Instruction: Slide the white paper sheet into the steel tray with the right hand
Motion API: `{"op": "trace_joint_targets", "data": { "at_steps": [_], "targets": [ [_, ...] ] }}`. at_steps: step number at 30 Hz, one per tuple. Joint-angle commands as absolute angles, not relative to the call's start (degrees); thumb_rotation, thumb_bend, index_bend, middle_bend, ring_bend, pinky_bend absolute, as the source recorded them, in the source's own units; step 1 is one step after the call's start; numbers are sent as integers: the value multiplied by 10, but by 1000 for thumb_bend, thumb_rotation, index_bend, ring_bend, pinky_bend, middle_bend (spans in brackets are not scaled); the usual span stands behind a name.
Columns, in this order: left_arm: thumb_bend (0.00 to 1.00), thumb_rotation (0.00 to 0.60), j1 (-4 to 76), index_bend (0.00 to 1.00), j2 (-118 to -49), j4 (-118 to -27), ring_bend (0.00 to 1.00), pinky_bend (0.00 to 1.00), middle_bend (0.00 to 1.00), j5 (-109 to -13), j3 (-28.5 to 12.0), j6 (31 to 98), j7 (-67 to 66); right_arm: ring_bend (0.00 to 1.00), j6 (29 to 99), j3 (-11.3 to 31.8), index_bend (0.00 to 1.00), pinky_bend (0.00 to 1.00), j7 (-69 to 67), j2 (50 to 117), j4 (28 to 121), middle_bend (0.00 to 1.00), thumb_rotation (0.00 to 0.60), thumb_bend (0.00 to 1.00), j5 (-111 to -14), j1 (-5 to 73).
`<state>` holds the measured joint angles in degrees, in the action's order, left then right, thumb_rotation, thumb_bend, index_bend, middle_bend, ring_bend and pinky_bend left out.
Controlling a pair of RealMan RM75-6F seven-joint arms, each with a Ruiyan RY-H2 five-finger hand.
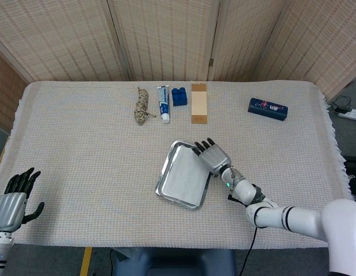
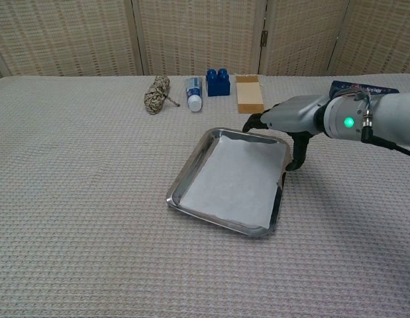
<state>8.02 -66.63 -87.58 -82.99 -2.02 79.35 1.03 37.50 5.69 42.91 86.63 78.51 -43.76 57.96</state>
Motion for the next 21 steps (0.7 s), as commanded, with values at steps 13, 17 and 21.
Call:
{"op": "trace_joint_targets", "data": {
  "at_steps": [13, 17, 21],
  "targets": [
    [438, 600, 79, 0, -662, -879, 0, 0, 0, -838, -20, 801, 23, 25, 472, 35, 0, 25, 236, 737, 986, 23, 600, 289, -629, 491],
    [438, 600, 79, 0, -664, -881, 0, 0, 0, -842, -18, 803, 12, 766, 483, 4, 0, 912, 199, 704, 997, 639, 600, 426, -699, 463],
    [438, 600, 81, 0, -666, -883, 0, 0, 0, -844, -16, 798, 6, 986, 451, -11, 0, 1000, 216, 681, 1011, 874, 600, 619, -676, 467]
  ]
}}
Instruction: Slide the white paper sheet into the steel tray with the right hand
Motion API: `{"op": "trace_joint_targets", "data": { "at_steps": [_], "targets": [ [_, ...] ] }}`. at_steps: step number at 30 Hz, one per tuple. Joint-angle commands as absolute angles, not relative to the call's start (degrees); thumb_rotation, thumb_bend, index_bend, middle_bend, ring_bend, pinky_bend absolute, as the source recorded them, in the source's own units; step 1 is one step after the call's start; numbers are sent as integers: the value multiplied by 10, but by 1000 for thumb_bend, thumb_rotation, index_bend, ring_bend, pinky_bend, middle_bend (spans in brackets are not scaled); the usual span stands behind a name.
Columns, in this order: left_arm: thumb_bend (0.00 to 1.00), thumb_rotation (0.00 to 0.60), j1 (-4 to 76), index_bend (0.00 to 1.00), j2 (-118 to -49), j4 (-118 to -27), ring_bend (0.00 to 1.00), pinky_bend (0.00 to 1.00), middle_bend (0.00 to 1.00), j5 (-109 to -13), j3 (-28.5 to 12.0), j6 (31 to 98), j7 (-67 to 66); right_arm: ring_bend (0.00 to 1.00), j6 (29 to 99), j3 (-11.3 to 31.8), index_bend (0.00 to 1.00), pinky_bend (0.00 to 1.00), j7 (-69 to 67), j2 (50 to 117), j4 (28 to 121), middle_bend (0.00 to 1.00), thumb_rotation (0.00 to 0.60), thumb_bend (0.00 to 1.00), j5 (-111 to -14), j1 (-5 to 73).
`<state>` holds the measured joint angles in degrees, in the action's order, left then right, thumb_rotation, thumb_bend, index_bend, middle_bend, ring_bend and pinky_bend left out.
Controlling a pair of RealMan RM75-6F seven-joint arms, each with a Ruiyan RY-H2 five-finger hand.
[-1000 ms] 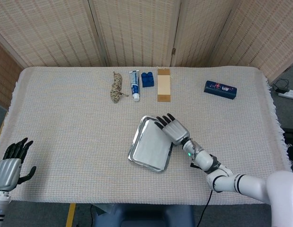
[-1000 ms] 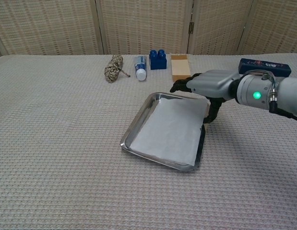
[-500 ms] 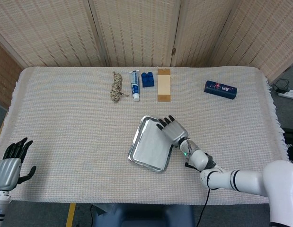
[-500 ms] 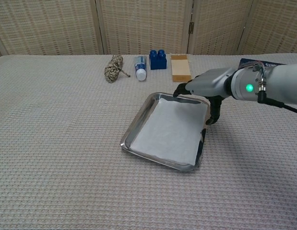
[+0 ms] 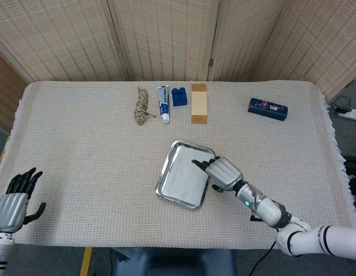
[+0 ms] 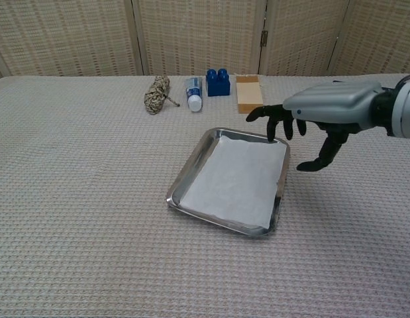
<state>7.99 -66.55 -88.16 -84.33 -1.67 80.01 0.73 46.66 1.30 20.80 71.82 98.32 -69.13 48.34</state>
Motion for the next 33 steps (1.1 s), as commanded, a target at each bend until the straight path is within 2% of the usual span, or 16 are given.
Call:
{"op": "trace_joint_targets", "data": {
  "at_steps": [1, 8, 15, 33],
  "targets": [
    [438, 600, 81, 0, -666, -883, 0, 0, 0, -844, -16, 798, 6, 999, 443, -13, 0, 1000, 220, 678, 1015, 893, 600, 631, -665, 469],
    [437, 600, 81, 0, -664, -884, 0, 0, 0, -854, -15, 804, 19, 1000, 392, -25, 0, 1000, 268, 692, 1006, 913, 600, 636, -561, 502],
    [438, 600, 80, 0, -662, -881, 0, 0, 0, -852, -18, 809, 28, 1000, 386, -41, 0, 1000, 309, 725, 982, 918, 600, 636, -491, 531],
    [438, 600, 81, 0, -663, -877, 0, 0, 0, -842, -20, 803, 28, 1000, 375, -44, 0, 1000, 276, 771, 921, 918, 600, 636, -499, 541]
  ]
}}
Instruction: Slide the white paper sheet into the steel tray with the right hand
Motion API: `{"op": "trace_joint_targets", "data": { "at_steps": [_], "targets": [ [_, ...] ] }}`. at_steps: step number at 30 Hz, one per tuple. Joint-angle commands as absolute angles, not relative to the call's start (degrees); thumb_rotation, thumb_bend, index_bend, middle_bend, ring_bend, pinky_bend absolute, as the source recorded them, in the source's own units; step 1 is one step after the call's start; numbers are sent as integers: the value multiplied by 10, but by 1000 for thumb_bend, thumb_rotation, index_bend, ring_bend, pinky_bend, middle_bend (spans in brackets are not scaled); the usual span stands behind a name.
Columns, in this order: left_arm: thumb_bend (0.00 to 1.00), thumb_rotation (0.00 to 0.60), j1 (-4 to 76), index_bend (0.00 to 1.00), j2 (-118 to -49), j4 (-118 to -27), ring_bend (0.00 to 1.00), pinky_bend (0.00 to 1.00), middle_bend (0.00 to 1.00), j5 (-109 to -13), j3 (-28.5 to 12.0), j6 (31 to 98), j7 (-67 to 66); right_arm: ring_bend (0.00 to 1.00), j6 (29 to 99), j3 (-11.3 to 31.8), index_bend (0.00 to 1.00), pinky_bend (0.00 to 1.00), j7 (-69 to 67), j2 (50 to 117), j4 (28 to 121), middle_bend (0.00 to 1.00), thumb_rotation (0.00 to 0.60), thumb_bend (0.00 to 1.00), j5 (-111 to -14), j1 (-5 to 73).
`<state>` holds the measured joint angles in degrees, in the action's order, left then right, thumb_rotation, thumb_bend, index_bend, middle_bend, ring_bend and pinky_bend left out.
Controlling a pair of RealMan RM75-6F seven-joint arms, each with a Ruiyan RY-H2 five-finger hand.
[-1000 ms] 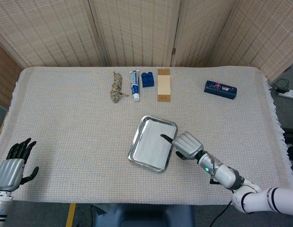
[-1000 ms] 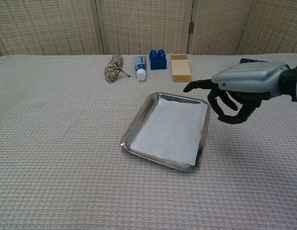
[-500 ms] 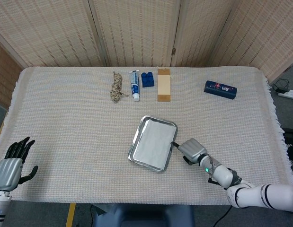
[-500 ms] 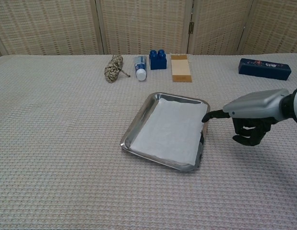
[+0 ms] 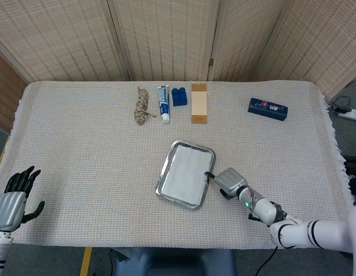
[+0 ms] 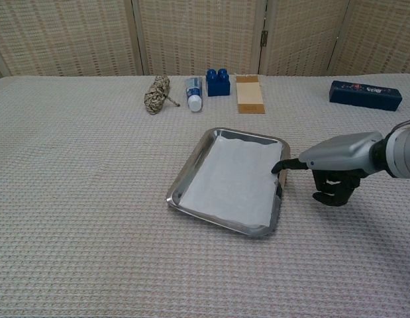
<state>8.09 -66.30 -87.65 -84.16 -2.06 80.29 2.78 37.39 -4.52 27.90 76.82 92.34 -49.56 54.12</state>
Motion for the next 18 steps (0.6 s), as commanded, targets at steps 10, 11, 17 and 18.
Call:
{"op": "trace_joint_targets", "data": {
  "at_steps": [10, 11, 17, 18],
  "targets": [
    [439, 600, 80, 0, -662, -880, 0, 0, 0, -846, -19, 807, 26, 1000, 387, -31, 0, 1000, 234, 753, 935, 910, 600, 636, -536, 530],
    [438, 600, 79, 0, -662, -881, 0, 0, 0, -847, -19, 808, 26, 999, 399, -27, 0, 1000, 221, 744, 948, 895, 600, 636, -553, 521],
    [438, 600, 78, 0, -660, -884, 0, 0, 0, -851, -17, 812, 26, 799, 545, -10, 0, 966, 86, 704, 1001, 688, 600, 636, -718, 427],
    [438, 600, 78, 0, -660, -884, 0, 0, 0, -852, -17, 812, 26, 766, 574, -13, 0, 938, 62, 701, 1001, 639, 600, 635, -747, 410]
  ]
}}
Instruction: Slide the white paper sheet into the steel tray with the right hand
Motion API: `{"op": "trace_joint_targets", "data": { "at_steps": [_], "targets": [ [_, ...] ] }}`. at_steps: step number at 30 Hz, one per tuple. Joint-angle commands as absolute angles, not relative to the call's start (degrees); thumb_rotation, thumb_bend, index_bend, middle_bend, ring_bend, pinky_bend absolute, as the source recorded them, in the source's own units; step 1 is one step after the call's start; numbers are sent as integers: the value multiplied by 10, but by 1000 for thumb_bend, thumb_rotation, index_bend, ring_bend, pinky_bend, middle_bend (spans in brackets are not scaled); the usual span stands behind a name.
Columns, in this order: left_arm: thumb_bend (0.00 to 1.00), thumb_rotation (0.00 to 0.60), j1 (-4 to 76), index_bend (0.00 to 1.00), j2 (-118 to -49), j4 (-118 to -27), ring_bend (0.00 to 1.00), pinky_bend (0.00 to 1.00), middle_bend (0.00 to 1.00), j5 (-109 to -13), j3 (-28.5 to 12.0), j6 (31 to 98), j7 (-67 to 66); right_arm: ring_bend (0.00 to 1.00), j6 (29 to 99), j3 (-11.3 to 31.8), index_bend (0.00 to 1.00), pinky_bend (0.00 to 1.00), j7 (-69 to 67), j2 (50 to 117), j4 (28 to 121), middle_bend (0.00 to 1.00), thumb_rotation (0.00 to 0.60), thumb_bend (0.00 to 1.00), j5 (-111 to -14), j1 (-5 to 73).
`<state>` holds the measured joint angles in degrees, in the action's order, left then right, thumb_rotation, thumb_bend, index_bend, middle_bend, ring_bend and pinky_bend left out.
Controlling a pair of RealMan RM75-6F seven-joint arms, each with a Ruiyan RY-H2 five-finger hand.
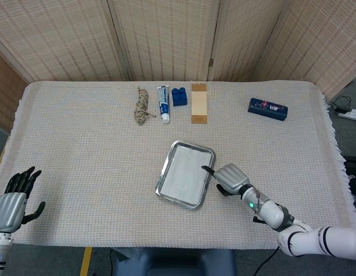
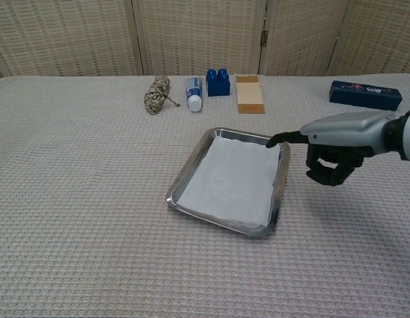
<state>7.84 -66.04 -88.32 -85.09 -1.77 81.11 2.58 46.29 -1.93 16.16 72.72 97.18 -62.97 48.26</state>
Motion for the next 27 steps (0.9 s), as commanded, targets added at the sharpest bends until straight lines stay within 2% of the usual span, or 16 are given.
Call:
{"op": "trace_joint_targets", "data": {
  "at_steps": [1, 3, 5, 6, 8, 9, 10, 12, 18, 21, 27],
  "targets": [
    [438, 600, 78, 0, -660, -885, 0, 0, 0, -853, -17, 813, 25, 736, 614, -17, 0, 912, 33, 701, 999, 592, 600, 635, -785, 387],
    [438, 600, 78, 0, -660, -886, 0, 0, 0, -856, -16, 814, 23, 687, 668, -28, 0, 876, 0, 699, 994, 512, 600, 636, -831, 356],
    [438, 600, 77, 0, -660, -887, 0, 0, 0, -859, -15, 815, 20, 557, 707, -43, 0, 752, -9, 692, 992, 366, 600, 636, -859, 327],
    [438, 600, 77, 0, -660, -888, 0, 0, 0, -860, -14, 816, 18, 475, 727, -53, 0, 664, 1, 685, 994, 287, 600, 636, -870, 310],
    [438, 600, 77, 0, -660, -889, 0, 0, 0, -862, -13, 816, 13, 272, 748, -72, 0, 417, 46, 669, 998, 108, 600, 634, -876, 281],
    [438, 600, 78, 0, -661, -890, 0, 0, 0, -863, -12, 816, 11, 152, 755, -80, 0, 260, 72, 661, 1002, 42, 600, 617, -872, 268],
    [438, 600, 77, 0, -661, -890, 0, 0, 0, -865, -11, 817, 9, 51, 767, -85, 0, 109, 98, 656, 1008, 3, 600, 593, -867, 254],
    [438, 600, 76, 0, -662, -892, 0, 0, 0, -867, -10, 820, 3, 0, 802, -92, 0, 4, 131, 657, 1012, 0, 600, 560, -863, 219],
    [439, 600, 69, 0, -667, -903, 0, 0, 0, -866, -14, 838, -27, 0, 852, -104, 0, 0, 156, 665, 974, 0, 600, 532, -868, 156],
    [439, 600, 67, 0, -670, -904, 0, 0, 0, -871, -14, 846, -35, 0, 878, -98, 0, 0, 147, 675, 955, 0, 600, 484, -862, 126],
    [439, 600, 66, 0, -671, -911, 0, 0, 0, -872, -15, 849, -54, 0, 880, -98, 0, 0, 101, 659, 946, 0, 600, 465, -891, 111]
  ]
}}
